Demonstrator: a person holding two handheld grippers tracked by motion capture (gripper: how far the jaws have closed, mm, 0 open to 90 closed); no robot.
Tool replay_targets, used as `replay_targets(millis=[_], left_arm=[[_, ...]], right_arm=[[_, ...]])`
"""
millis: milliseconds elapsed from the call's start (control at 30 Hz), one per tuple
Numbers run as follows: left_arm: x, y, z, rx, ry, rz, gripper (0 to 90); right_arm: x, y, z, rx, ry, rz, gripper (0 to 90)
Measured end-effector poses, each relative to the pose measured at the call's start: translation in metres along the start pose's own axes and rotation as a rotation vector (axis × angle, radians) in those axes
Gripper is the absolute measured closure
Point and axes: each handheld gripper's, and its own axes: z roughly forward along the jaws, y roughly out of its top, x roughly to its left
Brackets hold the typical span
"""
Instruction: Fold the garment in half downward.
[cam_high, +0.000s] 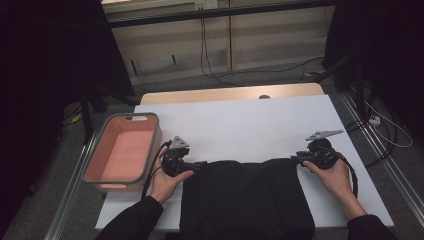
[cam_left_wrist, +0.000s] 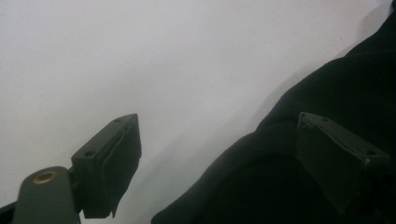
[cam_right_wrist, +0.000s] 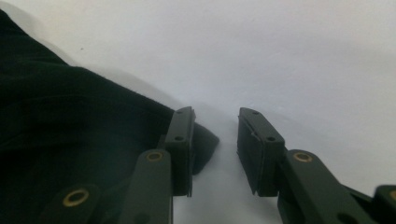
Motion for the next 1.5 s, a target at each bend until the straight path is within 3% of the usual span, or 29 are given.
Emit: replay_targets(millis=[100, 267, 367, 500, 700, 767, 933, 1200, 1500], left_arm=[[0.002, -0.001, 0.0, -0.007, -0.009, -0.029, 16.5], [0.004, 0.0, -0.001, -0.015, -0.008, -0.042, 17.4], [0.005, 0.0, -0.001, -0.016, -0.006, -0.053, 24.1], [0.005, 0.0, -0.002, -0.006, -0.011, -0.052, 24.0], [0.007, -0.001, -0.002, -0.014, -0.005, -0.075, 29.5], [0.008, -0.001, -0.003, -0.003, 0.001, -0.065, 30.9], [0.007, -0.001, -0.002, -0.001, 0.007, -0.072, 35.3], [0.009, -0.001, -0.002, -0.002, 0.015, -0.071, 47.8], [0.012, -0.002, 0.003, 0.009, 0.021, -0.084, 52.0]], right_arm=[[0.003, 0.0, 0.0, 0.025, 0.065, -0.017, 70.7], [0.004, 0.001, 0.002, 0.03, 0.082, -0.022, 70.6], [0.006, 0.001, 0.003, 0.036, 0.086, -0.027, 70.7], [0.01, 0.001, 0.004, 0.045, 0.135, -0.031, 81.7], [0.017, 0.0, 0.0, 0.035, 0.083, -0.066, 84.8], [0.016, -0.001, -0.005, 0.004, 0.049, -0.064, 85.0], [0.01, -0.002, -0.019, -0.068, 0.003, -0.043, 85.4], [-0.001, -0.004, -0.031, -0.1, -0.063, -0.014, 85.7], [-0.018, -0.007, -0.04, -0.124, -0.121, 0.027, 85.7]])
